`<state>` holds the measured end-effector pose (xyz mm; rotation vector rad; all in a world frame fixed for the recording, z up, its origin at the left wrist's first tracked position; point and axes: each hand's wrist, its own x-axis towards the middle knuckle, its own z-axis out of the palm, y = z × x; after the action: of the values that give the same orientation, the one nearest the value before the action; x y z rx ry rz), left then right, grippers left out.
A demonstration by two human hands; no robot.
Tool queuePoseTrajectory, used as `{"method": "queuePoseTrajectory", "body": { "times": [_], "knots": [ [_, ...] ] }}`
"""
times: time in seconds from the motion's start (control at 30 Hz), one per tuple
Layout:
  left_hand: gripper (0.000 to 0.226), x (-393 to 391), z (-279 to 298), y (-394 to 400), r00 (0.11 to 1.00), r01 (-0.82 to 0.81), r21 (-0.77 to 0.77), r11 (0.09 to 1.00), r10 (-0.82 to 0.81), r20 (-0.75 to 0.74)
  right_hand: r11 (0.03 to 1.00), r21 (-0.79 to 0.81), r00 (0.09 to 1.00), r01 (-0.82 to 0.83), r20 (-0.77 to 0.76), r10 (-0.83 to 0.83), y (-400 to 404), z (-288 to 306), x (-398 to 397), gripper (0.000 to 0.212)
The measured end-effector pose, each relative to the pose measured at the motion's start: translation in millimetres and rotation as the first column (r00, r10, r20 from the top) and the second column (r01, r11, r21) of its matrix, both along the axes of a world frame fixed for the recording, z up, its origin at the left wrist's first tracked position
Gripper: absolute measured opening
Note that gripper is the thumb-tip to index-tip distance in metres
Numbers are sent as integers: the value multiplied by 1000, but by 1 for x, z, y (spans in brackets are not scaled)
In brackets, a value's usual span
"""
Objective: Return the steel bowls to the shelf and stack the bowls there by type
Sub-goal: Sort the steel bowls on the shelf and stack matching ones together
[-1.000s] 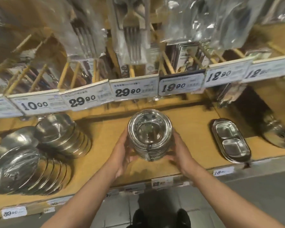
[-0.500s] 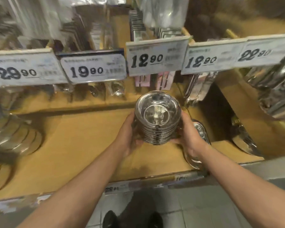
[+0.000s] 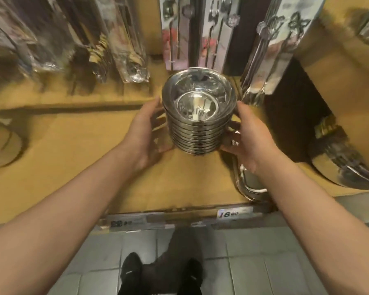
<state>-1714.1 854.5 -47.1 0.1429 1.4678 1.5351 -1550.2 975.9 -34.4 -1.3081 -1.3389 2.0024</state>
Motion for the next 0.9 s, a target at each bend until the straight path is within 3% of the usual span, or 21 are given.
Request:
{"method": "queuePoseTrajectory", "body": {
  "times": [0.2,0.9],
  "knots": [
    [55,5,10,6,992,22,-2,1000,-22,-125,995,104,999,-10,32,6,0,5,-1,32],
    [55,15,9,1,998,23,37,999,-21,-67,995,90,998,49,44,-53,-4,6,5,37]
  ]
}}
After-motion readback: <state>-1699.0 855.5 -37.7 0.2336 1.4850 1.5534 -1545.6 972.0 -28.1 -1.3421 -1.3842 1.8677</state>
